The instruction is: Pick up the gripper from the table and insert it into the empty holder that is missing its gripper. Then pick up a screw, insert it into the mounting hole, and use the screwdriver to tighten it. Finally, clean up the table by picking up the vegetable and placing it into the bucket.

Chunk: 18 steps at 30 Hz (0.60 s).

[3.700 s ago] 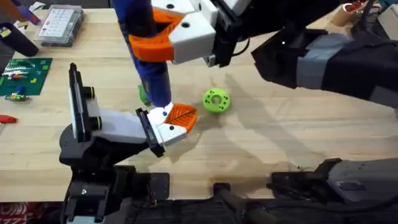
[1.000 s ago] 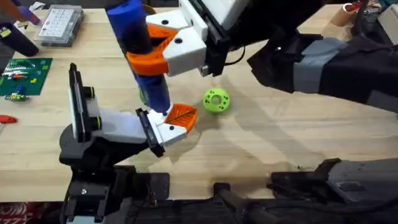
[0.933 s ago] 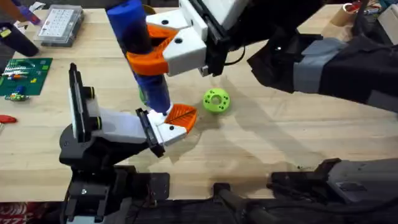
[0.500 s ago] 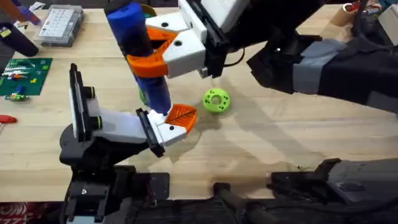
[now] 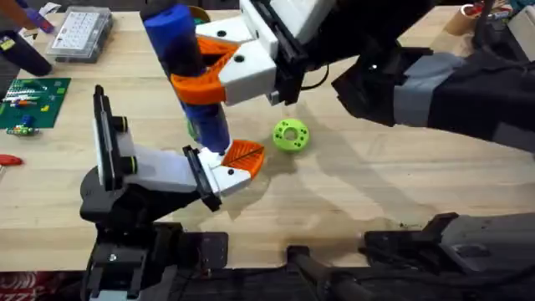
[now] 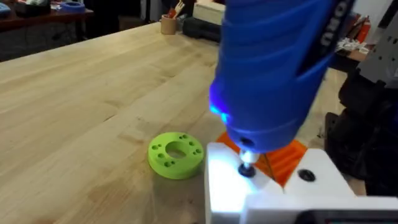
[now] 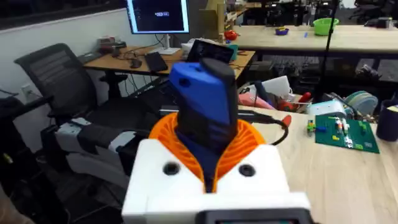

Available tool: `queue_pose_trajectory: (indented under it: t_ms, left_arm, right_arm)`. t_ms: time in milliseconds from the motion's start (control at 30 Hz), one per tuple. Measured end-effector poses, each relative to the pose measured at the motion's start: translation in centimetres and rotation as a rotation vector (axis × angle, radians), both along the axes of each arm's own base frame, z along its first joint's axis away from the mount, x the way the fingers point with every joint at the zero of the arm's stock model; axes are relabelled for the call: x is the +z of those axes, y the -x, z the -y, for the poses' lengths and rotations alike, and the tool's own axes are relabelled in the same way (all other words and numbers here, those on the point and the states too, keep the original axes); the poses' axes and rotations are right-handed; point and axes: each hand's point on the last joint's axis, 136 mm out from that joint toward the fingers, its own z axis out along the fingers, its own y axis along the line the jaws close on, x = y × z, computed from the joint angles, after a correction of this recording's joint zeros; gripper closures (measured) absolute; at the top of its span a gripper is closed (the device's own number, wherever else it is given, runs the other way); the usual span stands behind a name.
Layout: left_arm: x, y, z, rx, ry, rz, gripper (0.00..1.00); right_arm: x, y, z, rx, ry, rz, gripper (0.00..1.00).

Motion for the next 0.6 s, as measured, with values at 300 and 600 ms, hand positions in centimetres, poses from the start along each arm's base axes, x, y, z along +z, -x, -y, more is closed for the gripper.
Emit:
queue_pose_trajectory:
  t_ms: [300, 600]
  left_arm:
    - [0.1, 0.0, 0.0, 0.0, 0.0, 0.005, 0.986]
    - [0.0, 0.0, 0.0, 0.0, 0.0, 0.003, 0.986]
  right_arm:
    - [0.4, 0.1, 0.1, -0.004, -0.023, 0.016, 0.959]
    - [5.5, -0.7, 0.7, 0.017, -0.046, 0.029, 0.958]
